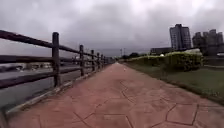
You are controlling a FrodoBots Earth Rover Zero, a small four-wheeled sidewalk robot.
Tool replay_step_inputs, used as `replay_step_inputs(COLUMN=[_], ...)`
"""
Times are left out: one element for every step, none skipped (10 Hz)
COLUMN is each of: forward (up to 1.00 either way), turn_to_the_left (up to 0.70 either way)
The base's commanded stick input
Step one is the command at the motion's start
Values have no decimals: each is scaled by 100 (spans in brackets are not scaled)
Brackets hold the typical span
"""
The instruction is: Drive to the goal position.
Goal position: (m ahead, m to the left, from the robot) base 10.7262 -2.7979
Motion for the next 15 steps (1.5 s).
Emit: replay_step_inputs(forward=[100, 100, 100, 100, 100, 100, 100, 100, 100, 100, 100, 100, 100, 100, 100], turn_to_the_left=[0, 0, 0, 0, 0, 0, 0, 0, 0, 0, 0, 0, 0, 0, 0])
